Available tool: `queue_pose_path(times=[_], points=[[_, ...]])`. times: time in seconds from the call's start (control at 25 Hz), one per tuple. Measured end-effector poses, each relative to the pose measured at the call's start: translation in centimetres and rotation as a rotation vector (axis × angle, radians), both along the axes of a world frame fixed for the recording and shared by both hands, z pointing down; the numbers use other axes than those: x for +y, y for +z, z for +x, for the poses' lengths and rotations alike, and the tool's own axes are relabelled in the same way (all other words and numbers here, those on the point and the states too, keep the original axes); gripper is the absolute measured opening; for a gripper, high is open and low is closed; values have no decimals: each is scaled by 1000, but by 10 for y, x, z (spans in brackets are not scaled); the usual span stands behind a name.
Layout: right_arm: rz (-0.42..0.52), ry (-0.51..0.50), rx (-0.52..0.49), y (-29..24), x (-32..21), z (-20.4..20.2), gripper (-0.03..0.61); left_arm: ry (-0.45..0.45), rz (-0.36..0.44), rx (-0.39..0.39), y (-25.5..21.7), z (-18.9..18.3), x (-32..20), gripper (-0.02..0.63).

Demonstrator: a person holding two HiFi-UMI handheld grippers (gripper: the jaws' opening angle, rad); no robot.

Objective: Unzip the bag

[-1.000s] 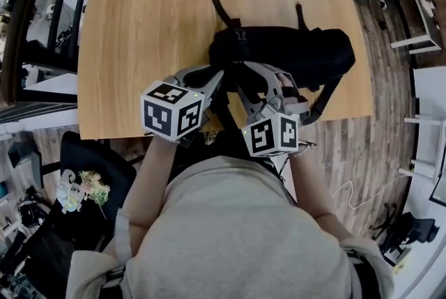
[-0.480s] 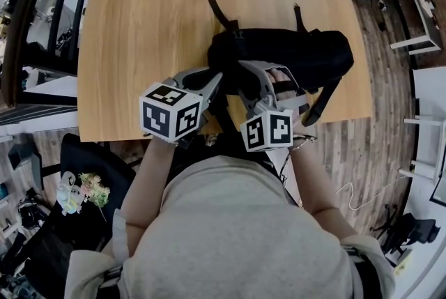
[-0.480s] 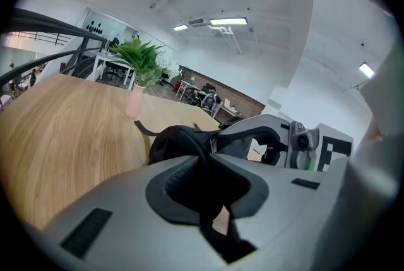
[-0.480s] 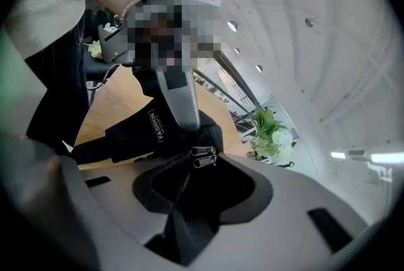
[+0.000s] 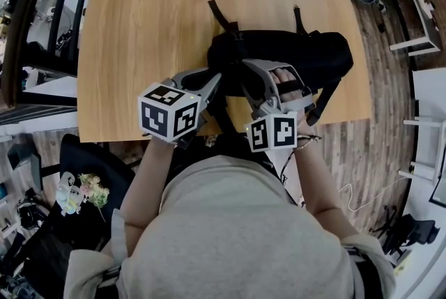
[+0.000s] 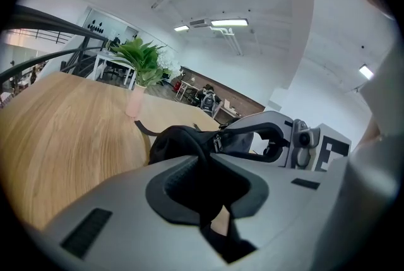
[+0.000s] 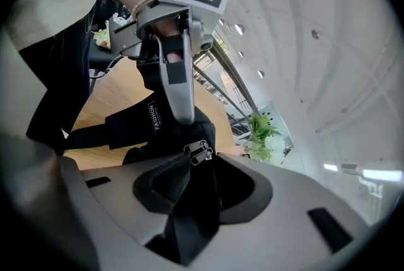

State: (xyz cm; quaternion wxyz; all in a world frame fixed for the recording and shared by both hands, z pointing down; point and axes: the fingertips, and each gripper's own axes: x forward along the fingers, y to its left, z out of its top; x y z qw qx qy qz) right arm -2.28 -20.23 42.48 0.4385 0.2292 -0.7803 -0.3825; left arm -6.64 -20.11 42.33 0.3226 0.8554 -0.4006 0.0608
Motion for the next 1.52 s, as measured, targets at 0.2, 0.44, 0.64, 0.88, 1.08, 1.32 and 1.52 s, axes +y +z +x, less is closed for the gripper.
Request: queue_pose_path(times=[0.2, 0.44, 0.64, 0.88, 1.08, 1.32, 1.52], points=[[19, -20, -7, -7, 6, 2, 132, -4, 0, 2, 1, 0, 1, 60], [68, -51, -37, -16, 11, 1, 129, -10, 2, 3, 0, 0, 1, 60], [116, -67, -73, -25, 15, -3, 100, -14, 2, 2, 0, 0, 2, 60], [101, -59, -39, -13, 8, -3, 97, -15, 2, 0, 0, 2, 2, 60], [91, -51, -47, -15, 5, -5, 40, -20, 2, 6, 0, 1, 4, 60], [-107, 93, -257, -20, 7, -3, 11, -22, 1, 9, 0, 0, 4, 60], [-394, 263, -527, -23, 6, -2, 11, 4, 11, -28, 2, 0, 7, 60]])
